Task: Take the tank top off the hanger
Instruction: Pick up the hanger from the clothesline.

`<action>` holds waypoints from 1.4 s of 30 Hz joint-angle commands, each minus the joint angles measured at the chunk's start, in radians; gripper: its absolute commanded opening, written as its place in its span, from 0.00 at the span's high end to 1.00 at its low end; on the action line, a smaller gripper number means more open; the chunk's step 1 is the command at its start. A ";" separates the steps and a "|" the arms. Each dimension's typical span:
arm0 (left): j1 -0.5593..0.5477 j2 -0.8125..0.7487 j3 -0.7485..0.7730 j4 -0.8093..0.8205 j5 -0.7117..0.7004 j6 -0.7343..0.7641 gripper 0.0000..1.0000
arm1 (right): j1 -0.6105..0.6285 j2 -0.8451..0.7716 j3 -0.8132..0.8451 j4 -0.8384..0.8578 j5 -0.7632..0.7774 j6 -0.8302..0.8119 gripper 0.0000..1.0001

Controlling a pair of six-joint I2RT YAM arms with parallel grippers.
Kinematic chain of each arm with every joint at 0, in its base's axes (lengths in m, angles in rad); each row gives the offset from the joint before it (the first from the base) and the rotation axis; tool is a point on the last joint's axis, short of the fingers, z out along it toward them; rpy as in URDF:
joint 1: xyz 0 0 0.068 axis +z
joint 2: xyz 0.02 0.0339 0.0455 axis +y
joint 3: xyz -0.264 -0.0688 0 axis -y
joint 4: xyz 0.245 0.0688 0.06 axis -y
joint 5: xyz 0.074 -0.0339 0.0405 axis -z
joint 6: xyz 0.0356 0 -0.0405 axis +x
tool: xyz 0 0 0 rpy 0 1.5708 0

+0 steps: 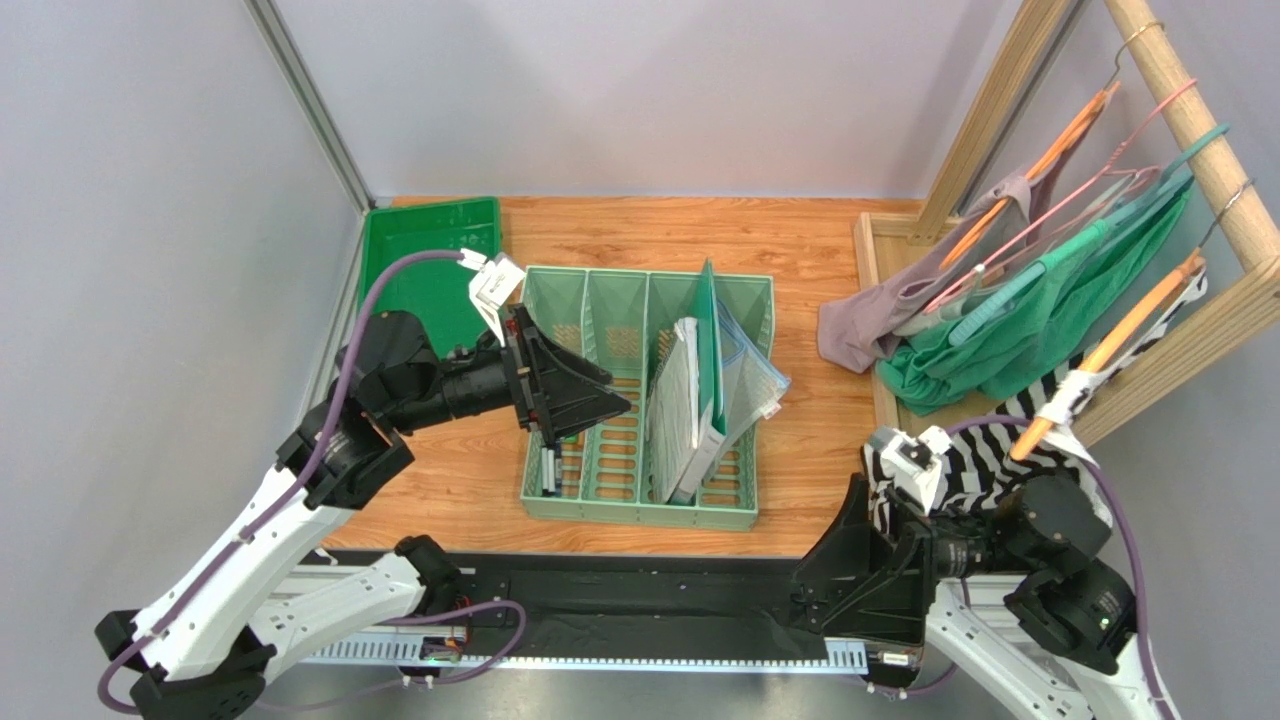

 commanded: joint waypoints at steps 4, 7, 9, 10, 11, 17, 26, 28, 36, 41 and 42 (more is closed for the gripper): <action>-0.019 0.011 0.068 0.043 -0.029 0.046 0.14 | 0.001 -0.162 -0.134 -0.083 -0.080 0.062 0.00; -0.024 0.029 0.077 0.044 -0.013 0.057 0.14 | 0.001 -0.184 -0.078 -0.167 -0.120 0.021 0.00; -0.027 0.042 0.077 0.044 -0.005 0.062 0.14 | -0.003 -0.184 -0.044 -0.276 -0.132 -0.051 0.00; -0.029 0.043 0.077 0.046 -0.005 0.063 0.14 | -0.006 -0.184 -0.007 -0.306 -0.138 -0.080 0.00; -0.033 0.048 0.075 0.049 -0.003 0.068 0.14 | -0.012 -0.185 0.019 -0.357 -0.128 -0.108 0.00; -0.123 0.095 0.100 0.063 -0.046 0.103 0.15 | -0.022 -0.125 0.299 -0.382 0.176 -0.217 0.00; -0.360 0.275 0.317 0.026 -0.205 0.260 0.16 | -0.020 0.221 0.827 -0.692 1.050 -0.306 0.02; -0.406 0.311 0.345 0.030 -0.248 0.301 0.16 | -0.020 0.247 0.860 -0.712 1.119 -0.295 0.04; -0.532 0.492 0.500 0.095 -0.348 0.451 0.17 | -0.020 0.332 1.026 -0.807 1.446 -0.297 0.05; -0.593 0.652 0.692 0.104 -0.405 0.559 0.17 | -0.019 0.405 1.093 -0.848 1.581 -0.311 0.05; -0.610 0.705 0.715 0.121 -0.414 0.574 0.16 | -0.020 0.413 1.103 -0.847 1.603 -0.305 0.05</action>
